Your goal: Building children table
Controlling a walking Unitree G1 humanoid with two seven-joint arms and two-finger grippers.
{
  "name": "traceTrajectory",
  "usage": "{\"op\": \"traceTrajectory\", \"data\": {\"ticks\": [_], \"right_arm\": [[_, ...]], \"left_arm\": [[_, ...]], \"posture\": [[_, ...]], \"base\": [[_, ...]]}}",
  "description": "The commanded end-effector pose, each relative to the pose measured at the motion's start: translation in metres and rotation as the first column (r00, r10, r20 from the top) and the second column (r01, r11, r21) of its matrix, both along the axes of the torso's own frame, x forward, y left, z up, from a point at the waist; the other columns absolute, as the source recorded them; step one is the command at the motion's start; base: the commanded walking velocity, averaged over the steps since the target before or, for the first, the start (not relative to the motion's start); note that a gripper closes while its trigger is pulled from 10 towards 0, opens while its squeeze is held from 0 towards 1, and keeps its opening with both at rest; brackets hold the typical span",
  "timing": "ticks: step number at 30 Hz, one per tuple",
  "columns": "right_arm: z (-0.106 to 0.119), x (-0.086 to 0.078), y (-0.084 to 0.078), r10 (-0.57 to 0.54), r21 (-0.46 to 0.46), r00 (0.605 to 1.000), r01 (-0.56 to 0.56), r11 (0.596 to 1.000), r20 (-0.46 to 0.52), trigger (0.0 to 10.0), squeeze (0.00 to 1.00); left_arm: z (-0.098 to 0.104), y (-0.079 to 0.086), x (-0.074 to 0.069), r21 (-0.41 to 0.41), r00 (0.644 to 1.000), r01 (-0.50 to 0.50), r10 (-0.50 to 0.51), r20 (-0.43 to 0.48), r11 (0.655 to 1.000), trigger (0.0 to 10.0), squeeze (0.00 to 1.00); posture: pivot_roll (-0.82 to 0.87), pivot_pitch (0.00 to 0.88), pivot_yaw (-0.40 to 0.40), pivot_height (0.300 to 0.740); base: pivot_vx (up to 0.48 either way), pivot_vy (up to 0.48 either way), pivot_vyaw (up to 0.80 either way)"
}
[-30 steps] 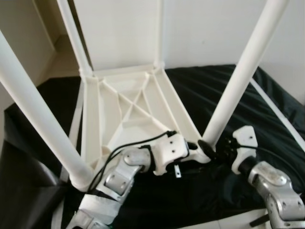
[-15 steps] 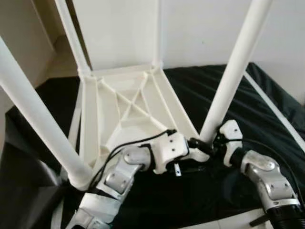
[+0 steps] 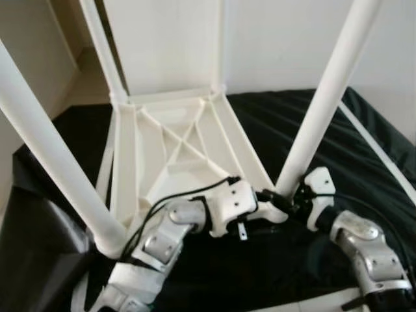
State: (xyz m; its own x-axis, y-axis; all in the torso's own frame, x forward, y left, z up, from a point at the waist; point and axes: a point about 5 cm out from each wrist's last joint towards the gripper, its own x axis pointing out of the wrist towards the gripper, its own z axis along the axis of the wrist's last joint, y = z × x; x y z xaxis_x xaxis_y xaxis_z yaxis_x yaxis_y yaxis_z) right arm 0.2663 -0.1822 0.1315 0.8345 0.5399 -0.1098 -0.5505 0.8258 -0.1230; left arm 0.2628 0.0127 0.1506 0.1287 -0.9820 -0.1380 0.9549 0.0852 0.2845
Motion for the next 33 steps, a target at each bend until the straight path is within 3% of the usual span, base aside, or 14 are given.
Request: {"op": "traceTrajectory", "data": {"ticks": [1, 5, 9, 13, 14, 16, 18, 20, 24, 29, 33], "right_arm": [[-0.004, -0.002, -0.005, -0.096, -0.010, 0.995, 0.096, 0.995, -0.031, 10.0, 0.00], [-0.006, -0.007, -0.003, -0.205, -0.012, 0.978, 0.205, 0.979, -0.033, 10.0, 0.00], [-0.009, -0.018, 0.007, -0.370, 0.014, 0.928, 0.371, 0.928, -0.050, 10.0, 0.00], [-0.010, -0.020, 0.011, -0.412, 0.021, 0.909, 0.413, 0.910, -0.060, 10.0, 0.00], [-0.010, -0.020, 0.013, -0.478, 0.023, 0.876, 0.480, 0.877, -0.069, 10.0, 0.00], [-0.010, -0.020, 0.014, -0.496, 0.022, 0.865, 0.498, 0.867, -0.072, 10.0, 0.00], [-0.010, -0.019, 0.016, -0.612, 0.037, 0.785, 0.617, 0.786, -0.097, 10.0, 0.00], [-0.010, -0.019, 0.023, -0.668, 0.034, 0.735, 0.675, 0.737, -0.112, 10.0, 0.00], [-0.010, -0.021, 0.030, -0.664, 0.018, 0.739, 0.670, 0.742, -0.115, 10.0, 0.00], [-0.009, -0.021, 0.027, -0.670, 0.026, 0.733, 0.677, 0.736, -0.122, 10.0, 0.00], [-0.006, -0.021, 0.032, -0.651, 0.040, 0.750, 0.658, 0.752, -0.117, 10.0, 0.00]], "left_arm": [[0.000, 0.001, 0.004, -0.012, 0.998, -0.055, 0.055, 0.013, 0.998, 10.0, 0.00], [0.000, 0.002, 0.006, 0.001, 0.998, -0.061, 0.061, 0.023, 0.998, 10.0, 0.00], [0.002, 0.003, 0.007, -0.004, 0.998, -0.057, 0.057, 0.023, 0.998, 10.0, 0.00], [0.002, 0.003, 0.007, -0.006, 0.998, -0.057, 0.057, 0.020, 0.998, 10.0, 0.00], [0.003, 0.003, 0.007, -0.010, 0.998, -0.058, 0.058, 0.022, 0.998, 10.0, 0.00], [0.003, 0.003, 0.008, -0.011, 0.998, -0.058, 0.058, 0.023, 0.998, 10.0, 0.00], [0.004, 0.002, 0.008, -0.014, 0.998, -0.059, 0.059, 0.026, 0.998, 10.0, 0.00], [0.004, 0.002, 0.008, -0.015, 0.998, -0.061, 0.062, 0.029, 0.998, 10.0, 0.00], [0.004, 0.002, 0.008, -0.018, 0.998, -0.064, 0.065, 0.028, 0.998, 10.0, 0.00], [0.003, 0.002, 0.006, -0.016, 0.998, -0.059, 0.059, 0.027, 0.998, 10.0, 0.00], [0.004, 0.002, 0.007, -0.016, 0.998, -0.059, 0.060, 0.027, 0.998, 10.0, 0.00]], "posture": [[-0.09, 0.000, -0.013, 0.740], [-0.09, 0.000, -0.007, 0.740], [-0.10, 0.005, 0.006, 0.740], [-0.10, 0.007, 0.006, 0.740], [-0.10, 0.009, 0.007, 0.740], [-0.10, 0.009, 0.007, 0.740], [-0.10, 0.011, 0.007, 0.740], [-0.10, 0.011, 0.005, 0.740], [-0.09, 0.009, 0.004, 0.740], [-0.09, 0.010, 0.006, 0.740], [-0.09, 0.006, 0.007, 0.740]], "base": [[0.000, 0.000, 0.00], [0.000, 0.000, 0.00], [0.000, 0.000, 0.00], [0.000, 0.000, 0.00], [0.000, 0.000, 0.00], [0.000, 0.000, 0.00], [0.000, 0.000, 0.00], [0.000, 0.000, 0.00], [0.000, 0.000, 0.00], [0.000, 0.000, 0.00], [0.000, 0.000, 0.00]]}}
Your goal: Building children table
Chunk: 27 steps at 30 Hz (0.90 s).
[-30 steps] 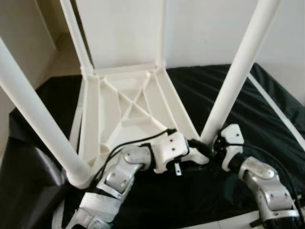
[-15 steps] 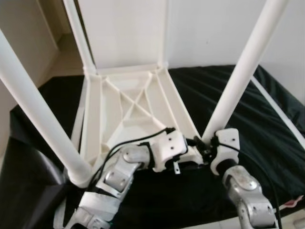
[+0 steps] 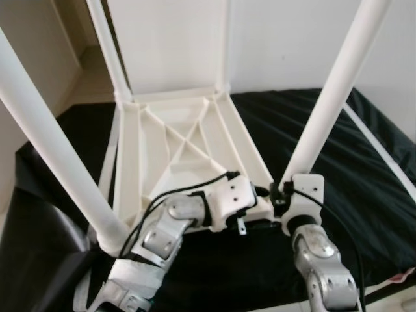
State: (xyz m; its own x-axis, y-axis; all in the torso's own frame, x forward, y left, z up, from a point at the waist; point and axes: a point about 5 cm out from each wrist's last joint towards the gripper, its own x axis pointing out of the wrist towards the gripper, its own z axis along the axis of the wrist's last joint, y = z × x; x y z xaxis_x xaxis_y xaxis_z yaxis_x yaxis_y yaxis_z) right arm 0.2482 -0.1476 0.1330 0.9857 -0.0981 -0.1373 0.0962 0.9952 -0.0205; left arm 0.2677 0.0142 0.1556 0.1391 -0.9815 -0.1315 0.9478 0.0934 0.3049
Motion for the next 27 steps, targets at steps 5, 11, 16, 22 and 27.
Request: {"op": "traceTrajectory", "data": {"ticks": [5, 11, 16, 22, 27], "right_arm": [[-0.005, -0.002, -0.001, -0.019, 0.008, 0.999, 0.019, 1.000, -0.040, 10.0, 0.37], [0.001, -0.003, -0.005, 0.026, -0.005, 1.000, -0.026, 1.000, -0.008, 10.0, 1.00], [0.007, -0.008, -0.012, 0.091, -0.026, 0.995, -0.091, 0.996, 0.035, 10.0, 1.00], [0.013, -0.015, -0.026, 0.193, -0.056, 0.979, -0.190, 0.980, 0.067, 10.0, 1.00], [0.013, -0.016, -0.041, 0.332, -0.111, 0.942, -0.325, 0.939, 0.050, 10.0, 0.00]], "left_arm": [[-0.001, 0.001, 0.002, -0.016, 0.999, -0.054, 0.054, 0.008, 0.998, 10.0, 0.00], [-0.001, 0.001, 0.002, -0.026, 0.998, -0.060, 0.061, 0.009, 0.998, 10.0, 0.00], [0.000, 0.001, 0.002, -0.038, 0.997, -0.072, 0.073, 0.011, 0.997, 10.0, 0.00], [0.001, 0.001, 0.003, -0.047, 0.996, -0.083, 0.084, 0.013, 0.995, 10.0, 0.00], [0.000, 0.001, 0.001, -0.050, 0.997, -0.074, 0.074, 0.007, 0.996, 10.0, 0.00]], "posture": [[-0.09, 0.000, 0.003, 0.740], [-0.09, 0.000, -0.001, 0.740], [-0.09, 0.000, -0.004, 0.740], [-0.10, 0.000, -0.001, 0.740], [-0.11, 0.000, 0.004, 0.740]], "base": [[0.000, 0.000, 0.00], [0.000, 0.000, 0.00], [0.000, 0.000, 0.00], [0.000, 0.000, 0.00], [0.000, 0.000, 0.00]]}}
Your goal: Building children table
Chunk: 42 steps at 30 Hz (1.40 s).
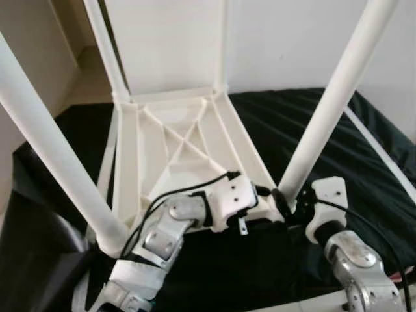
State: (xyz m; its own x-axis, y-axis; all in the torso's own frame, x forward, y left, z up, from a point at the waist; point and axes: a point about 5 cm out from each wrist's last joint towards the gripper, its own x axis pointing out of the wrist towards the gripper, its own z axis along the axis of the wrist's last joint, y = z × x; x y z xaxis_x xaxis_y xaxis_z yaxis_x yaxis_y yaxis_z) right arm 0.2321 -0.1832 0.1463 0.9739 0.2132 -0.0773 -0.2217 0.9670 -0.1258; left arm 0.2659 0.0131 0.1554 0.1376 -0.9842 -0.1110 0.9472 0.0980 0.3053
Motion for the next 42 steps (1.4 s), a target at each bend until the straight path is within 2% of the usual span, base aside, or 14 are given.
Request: {"op": "traceTrajectory", "data": {"ticks": [1, 3, 8, 18, 19, 20, 21, 22, 29, 30, 35, 36, 37, 42], "right_arm": [[-0.001, 0.001, -0.008, 0.028, -0.007, 1.000, -0.028, 1.000, 0.000, 10.0, 0.00], [0.000, 0.003, -0.010, 0.057, -0.013, 0.998, -0.056, 0.998, 0.001, 10.0, 0.00], [0.003, 0.015, -0.013, 0.243, -0.065, 0.970, -0.243, 0.968, -0.006, 10.0, 0.00], [0.001, 0.035, -0.010, 0.345, -0.118, 0.938, -0.346, 0.931, -0.028, 10.0, 0.00], [-0.001, 0.038, -0.009, 0.358, -0.124, 0.933, -0.359, 0.925, -0.034, 9.4, 0.00], [-0.002, 0.041, -0.009, 0.366, -0.129, 0.930, -0.368, 0.921, -0.038, 4.5, 0.00], [-0.004, 0.042, -0.008, 0.372, -0.127, 0.927, -0.375, 0.918, -0.046, 2.6, 0.00], [-0.005, 0.042, -0.009, 0.372, -0.128, 0.927, -0.376, 0.918, -0.051, 0.0, 0.00], [-0.013, 0.038, -0.014, 0.371, -0.113, 0.925, -0.379, 0.919, -0.080, 0.0, 0.00], [-0.018, 0.034, -0.016, 0.369, -0.107, 0.925, -0.377, 0.920, -0.093, 0.0, 0.00], [-0.023, 0.029, -0.016, 0.370, -0.115, 0.923, -0.381, 0.917, -0.107, 0.0, 0.00], [-0.024, 0.029, -0.017, 0.364, -0.117, 0.925, -0.375, 0.920, -0.109, 2.4, 0.00], [-0.025, 0.028, -0.018, 0.343, -0.109, 0.933, -0.355, 0.928, -0.112, 10.0, 0.00], [-0.025, 0.024, -0.018, 0.292, -0.095, 0.950, -0.302, 0.949, -0.107, 10.0, 0.00]], "left_arm": [[0.000, 0.003, 0.002, -0.029, 0.997, -0.073, 0.073, 0.003, 0.997, 10.0, 0.00], [-0.001, 0.003, 0.002, -0.028, 0.998, -0.070, 0.070, -0.002, 0.997, 10.0, 0.00], [-0.002, 0.009, 0.000, -0.017, 0.998, -0.060, 0.059, -0.024, 0.998, 10.0, 0.00], [-0.006, 0.020, -0.002, 0.034, 0.998, -0.039, 0.040, -0.038, 0.999, 10.0, 0.00], [-0.007, 0.021, -0.004, 0.041, 0.999, -0.033, 0.035, -0.039, 0.999, 10.0, 0.00], [-0.007, 0.022, -0.005, 0.045, 0.999, -0.030, 0.031, -0.039, 0.999, 10.0, 0.00], [-0.007, 0.022, -0.006, 0.046, 0.999, -0.029, 0.031, -0.040, 0.999, 10.0, 0.00], [-0.007, 0.022, -0.006, 0.046, 0.999, -0.030, 0.032, -0.041, 0.998, 10.0, 0.00], [-0.007, 0.025, -0.006, 0.047, 0.998, -0.049, 0.051, -0.041, 0.998, 10.0, 0.00], [-0.009, 0.025, -0.007, 0.050, 0.998, -0.050, 0.052, -0.043, 0.997, 10.0, 0.00], [-0.009, 0.025, -0.009, 0.053, 0.998, -0.044, 0.047, -0.047, 0.998, 10.0, 0.00], [-0.009, 0.025, -0.009, 0.053, 0.998, -0.041, 0.044, -0.049, 0.998, 10.0, 0.00], [-0.010, 0.024, -0.010, 0.054, 0.998, -0.036, 0.038, -0.051, 0.998, 10.0, 0.00], [-0.010, 0.024, -0.011, 0.055, 0.998, -0.028, 0.031, -0.060, 0.998, 10.0, 0.00]], "posture": [[-0.11, 0.000, 0.004, 0.740], [-0.11, 0.000, 0.010, 0.740], [-0.11, 0.000, 0.008, 0.740], [-0.08, 0.000, 0.002, 0.740], [-0.08, 0.000, -0.002, 0.740], [-0.08, 0.000, -0.002, 0.740], [-0.07, 0.000, -0.006, 0.740], [-0.07, 0.000, -0.006, 0.740], [-0.06, 0.000, -0.015, 0.740], [-0.06, 0.000, -0.012, 0.740], [-0.07, 0.000, -0.007, 0.740], [-0.07, 0.000, -0.002, 0.740], [-0.08, 0.000, 0.001, 0.740], [-0.09, 0.000, 0.005, 0.740]], "base": [[0.000, 0.000, 0.00], [0.000, 0.000, 0.00], [0.000, 0.000, 0.00], [0.000, 0.000, 0.00], [0.000, 0.000, 0.00], [0.000, 0.000, 0.00], [0.000, 0.000, 0.00], [0.000, 0.000, 0.00], [0.000, 0.000, 0.00], [0.000, 0.000, 0.00], [0.000, 0.000, 0.00], [0.000, 0.000, 0.00], [0.000, 0.000, 0.00], [0.000, 0.000, 0.00]]}}
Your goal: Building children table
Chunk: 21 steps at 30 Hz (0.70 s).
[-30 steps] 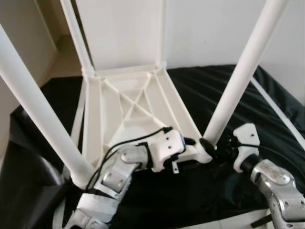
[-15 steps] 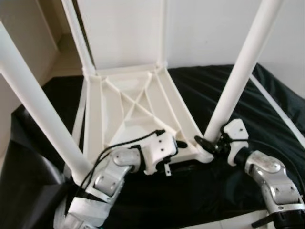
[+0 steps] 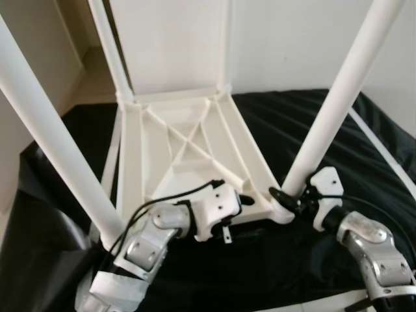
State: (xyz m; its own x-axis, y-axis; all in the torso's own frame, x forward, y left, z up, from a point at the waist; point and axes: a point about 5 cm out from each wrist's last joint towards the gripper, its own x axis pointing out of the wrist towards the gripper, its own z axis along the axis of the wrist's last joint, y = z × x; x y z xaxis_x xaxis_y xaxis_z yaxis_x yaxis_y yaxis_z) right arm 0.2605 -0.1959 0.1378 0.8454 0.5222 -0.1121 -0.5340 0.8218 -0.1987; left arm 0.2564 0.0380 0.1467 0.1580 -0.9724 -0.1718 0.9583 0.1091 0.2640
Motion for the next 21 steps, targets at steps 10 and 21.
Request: {"op": "traceTrajectory", "data": {"ticks": [10, 21], "right_arm": [[-0.028, -0.010, 0.003, -0.277, -0.031, 0.957, 0.276, 0.961, -0.086, 10.0, 0.00], [-0.035, -0.012, 0.036, -0.404, 0.039, 0.907, 0.411, 0.911, -0.121, 10.0, 0.00]], "left_arm": [[-0.002, -0.005, -0.004, -0.009, 0.999, 0.016, -0.016, -0.030, 1.000, 10.0, 0.00], [-0.001, -0.007, -0.004, -0.014, 0.998, 0.029, -0.029, -0.049, 0.999, 10.0, 0.00]], "posture": [[-0.11, 0.000, 0.011, 0.740], [-0.11, 0.000, 0.013, 0.740]], "base": [[0.000, 0.000, 0.00], [0.000, 0.000, 0.00]]}}
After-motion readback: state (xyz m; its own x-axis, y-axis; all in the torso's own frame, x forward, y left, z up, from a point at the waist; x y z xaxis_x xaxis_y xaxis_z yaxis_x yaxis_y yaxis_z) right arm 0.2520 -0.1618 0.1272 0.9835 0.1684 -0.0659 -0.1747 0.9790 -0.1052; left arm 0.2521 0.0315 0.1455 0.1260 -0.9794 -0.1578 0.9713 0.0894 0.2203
